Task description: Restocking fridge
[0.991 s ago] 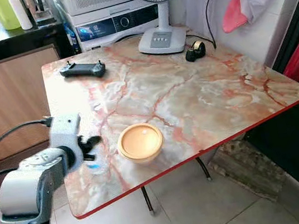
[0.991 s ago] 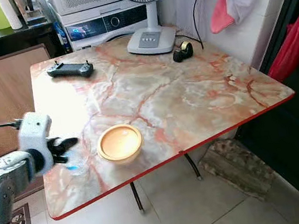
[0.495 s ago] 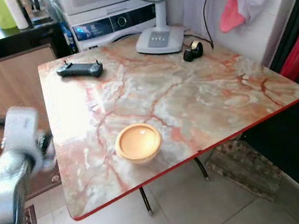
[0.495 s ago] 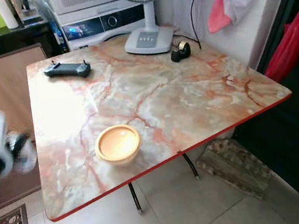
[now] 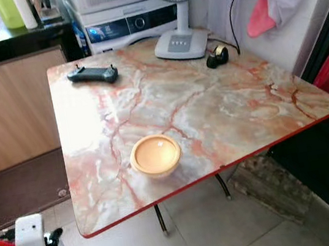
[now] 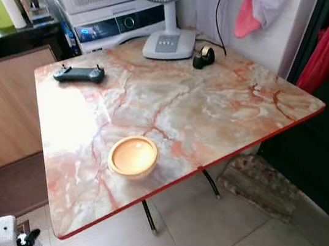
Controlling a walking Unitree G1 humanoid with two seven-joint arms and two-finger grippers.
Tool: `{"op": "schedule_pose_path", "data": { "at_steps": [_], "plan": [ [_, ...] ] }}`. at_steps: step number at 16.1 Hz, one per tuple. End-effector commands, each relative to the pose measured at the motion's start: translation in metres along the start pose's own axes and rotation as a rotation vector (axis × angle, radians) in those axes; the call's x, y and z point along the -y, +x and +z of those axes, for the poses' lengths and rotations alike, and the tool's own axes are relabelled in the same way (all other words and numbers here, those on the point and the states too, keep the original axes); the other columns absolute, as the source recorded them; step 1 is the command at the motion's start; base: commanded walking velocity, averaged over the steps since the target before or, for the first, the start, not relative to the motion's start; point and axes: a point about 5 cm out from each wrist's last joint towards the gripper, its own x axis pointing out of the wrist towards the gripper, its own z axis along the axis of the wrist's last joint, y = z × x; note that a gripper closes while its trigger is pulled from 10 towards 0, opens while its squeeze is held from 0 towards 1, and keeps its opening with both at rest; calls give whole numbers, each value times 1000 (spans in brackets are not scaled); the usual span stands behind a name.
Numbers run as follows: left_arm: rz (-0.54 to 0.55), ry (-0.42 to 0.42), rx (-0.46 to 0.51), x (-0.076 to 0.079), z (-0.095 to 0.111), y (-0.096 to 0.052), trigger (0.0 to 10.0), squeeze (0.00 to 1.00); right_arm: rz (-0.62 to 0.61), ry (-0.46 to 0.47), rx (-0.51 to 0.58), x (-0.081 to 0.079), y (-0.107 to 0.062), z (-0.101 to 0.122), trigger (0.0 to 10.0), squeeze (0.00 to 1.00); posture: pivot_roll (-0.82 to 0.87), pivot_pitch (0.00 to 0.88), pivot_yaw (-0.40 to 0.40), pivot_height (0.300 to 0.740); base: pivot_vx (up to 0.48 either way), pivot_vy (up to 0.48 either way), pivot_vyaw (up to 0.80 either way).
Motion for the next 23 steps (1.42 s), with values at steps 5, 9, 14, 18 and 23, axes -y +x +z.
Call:
{"op": "schedule_pose_path", "data": {
  "at_steps": [5,9,14,18,23],
  "plan": [
    [-148,221,-241,51,-106,-2,10000,0,-15,12,8,1,0,-1,10000,0,127,0,-36,740,0,0,0],
    [-124,162,-329,59,-136,-13,10000,0,-13,8,4,1,0,-1,10000,0,122,0,-39,740,0,0,0],
    [-62,248,-383,51,-153,-17,10000,0,-18,16,10,2,-1,-1,10000,0,123,0,-40,740,0,0,0],
    [-91,240,-426,60,-160,-20,10000,0,-19,8,11,2,-1,-1,10000,0,113,0,-34,740,0,0,0],
    [-72,210,-384,68,-146,-9,10000,0,23,-133,-9,0,0,2,10000,0,103,0,-24,740,0,0,0]
  ]
}}
